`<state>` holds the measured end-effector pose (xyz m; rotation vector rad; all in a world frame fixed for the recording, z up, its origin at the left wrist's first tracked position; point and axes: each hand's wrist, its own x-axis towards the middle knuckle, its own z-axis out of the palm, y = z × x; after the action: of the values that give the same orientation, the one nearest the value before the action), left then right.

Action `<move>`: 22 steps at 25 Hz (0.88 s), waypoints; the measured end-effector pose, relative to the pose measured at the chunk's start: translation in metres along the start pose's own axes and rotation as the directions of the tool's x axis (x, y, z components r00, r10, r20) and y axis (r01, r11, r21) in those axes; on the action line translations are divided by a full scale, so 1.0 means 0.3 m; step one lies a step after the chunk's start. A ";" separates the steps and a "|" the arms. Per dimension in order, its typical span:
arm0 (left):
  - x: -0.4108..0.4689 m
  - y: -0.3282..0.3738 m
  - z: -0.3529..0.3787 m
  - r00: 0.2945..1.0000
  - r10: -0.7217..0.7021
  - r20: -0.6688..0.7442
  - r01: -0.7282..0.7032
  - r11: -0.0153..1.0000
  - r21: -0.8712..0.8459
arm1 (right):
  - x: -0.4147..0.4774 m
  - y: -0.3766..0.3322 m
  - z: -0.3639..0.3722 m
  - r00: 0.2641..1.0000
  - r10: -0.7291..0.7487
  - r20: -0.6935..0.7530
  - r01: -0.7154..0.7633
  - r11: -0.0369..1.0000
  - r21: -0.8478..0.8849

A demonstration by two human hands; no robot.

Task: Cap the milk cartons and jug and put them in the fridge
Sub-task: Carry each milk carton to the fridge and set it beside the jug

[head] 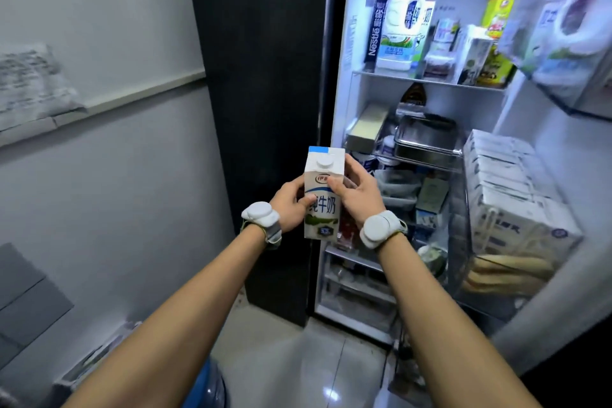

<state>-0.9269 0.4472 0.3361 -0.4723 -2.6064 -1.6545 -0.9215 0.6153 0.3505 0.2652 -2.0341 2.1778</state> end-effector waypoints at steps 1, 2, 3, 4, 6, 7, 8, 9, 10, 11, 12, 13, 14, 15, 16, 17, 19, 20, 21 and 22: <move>0.060 0.007 -0.003 1.000 0.018 0.003 -0.019 1.000 0.005 | 0.050 -0.005 -0.008 1.000 -0.014 -0.023 0.014 1.000 -0.008; 0.106 0.015 -0.007 0.999 0.037 0.000 -0.037 0.999 0.015 | 0.087 -0.012 -0.012 0.999 -0.026 -0.048 0.026 1.000 -0.004; 0.160 0.023 -0.012 0.999 0.054 -0.003 -0.054 0.998 0.019 | 0.133 -0.019 -0.016 0.996 -0.035 -0.076 0.035 0.999 0.004; 0.220 0.031 -0.020 0.997 0.071 0.000 -0.071 0.997 0.018 | 0.181 -0.028 -0.018 0.993 -0.044 -0.111 0.046 0.999 0.018; 0.325 0.049 -0.040 0.995 0.100 0.013 -0.100 0.995 0.018 | 0.267 -0.053 -0.018 0.984 -0.068 -0.165 0.073 0.997 0.026; 0.392 0.062 -0.053 0.992 0.122 0.021 -0.122 0.992 0.011 | 0.321 -0.069 -0.021 0.977 -0.091 -0.192 0.097 0.995 0.023; 0.444 0.074 -0.061 0.989 0.143 0.024 -0.143 0.990 0.010 | 0.363 -0.082 -0.024 0.972 -0.104 -0.211 0.112 0.993 0.027; 0.492 0.089 -0.068 0.987 0.160 0.025 -0.160 0.987 0.003 | 0.404 -0.096 -0.032 0.970 -0.110 -0.218 0.119 0.993 0.029; 0.531 0.109 -0.075 0.985 0.169 0.020 -0.169 0.986 0.009 | 0.439 -0.112 -0.041 0.967 -0.118 -0.224 0.127 0.992 0.025; 0.574 0.128 -0.081 0.983 0.181 0.014 -0.181 0.983 0.015 | 0.479 -0.128 -0.052 0.963 -0.130 -0.237 0.136 0.991 0.009; 0.616 0.147 -0.087 0.979 0.203 0.008 -0.203 0.979 0.028 | 0.515 -0.147 -0.062 0.958 -0.151 -0.244 0.154 0.988 -0.008; 0.656 0.167 -0.092 0.973 0.231 0.002 -0.231 0.972 0.037 | 0.557 -0.166 -0.076 0.955 -0.165 -0.245 0.164 0.986 -0.024; 0.693 0.193 -0.095 0.968 0.253 -0.007 -0.252 0.967 0.043 | 0.594 -0.193 -0.090 0.952 -0.176 -0.251 0.174 0.984 -0.028; 0.728 0.217 -0.097 0.961 0.277 -0.018 -0.276 0.960 0.039 | 0.629 -0.219 -0.104 0.948 -0.191 -0.255 0.187 0.982 -0.038; 0.770 0.240 -0.099 0.956 0.291 -0.031 -0.290 0.956 0.040 | 0.667 -0.247 -0.113 0.941 -0.205 -0.269 0.197 0.979 -0.056; 0.809 0.260 -0.098 0.952 0.302 -0.046 -0.301 0.953 0.038 | 0.706 -0.269 -0.125 0.936 -0.219 -0.274 0.206 0.976 -0.075; 0.894 0.301 -0.093 0.942 0.324 -0.090 -0.322 0.946 0.032 | 0.781 -0.319 -0.150 0.929 -0.240 -0.283 0.223 0.971 -0.091; 0.945 0.329 -0.089 0.932 0.345 -0.116 -0.344 0.939 0.028 | 0.820 -0.351 -0.165 0.922 -0.252 -0.293 0.235 0.967 -0.093; 0.992 0.355 -0.086 0.921 0.364 -0.139 -0.364 0.931 0.027 | 0.869 -0.370 -0.187 0.917 -0.265 -0.297 0.245 0.964 -0.104; 1.015 0.375 -0.092 0.915 0.374 -0.153 -0.375 0.927 0.023 | 0.891 -0.394 -0.193 0.914 -0.279 -0.295 0.262 0.960 -0.096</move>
<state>-1.1918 0.5407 0.5009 -0.7555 -2.2249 -1.5051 -1.1561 0.6782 0.5231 0.1762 -1.7658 1.8610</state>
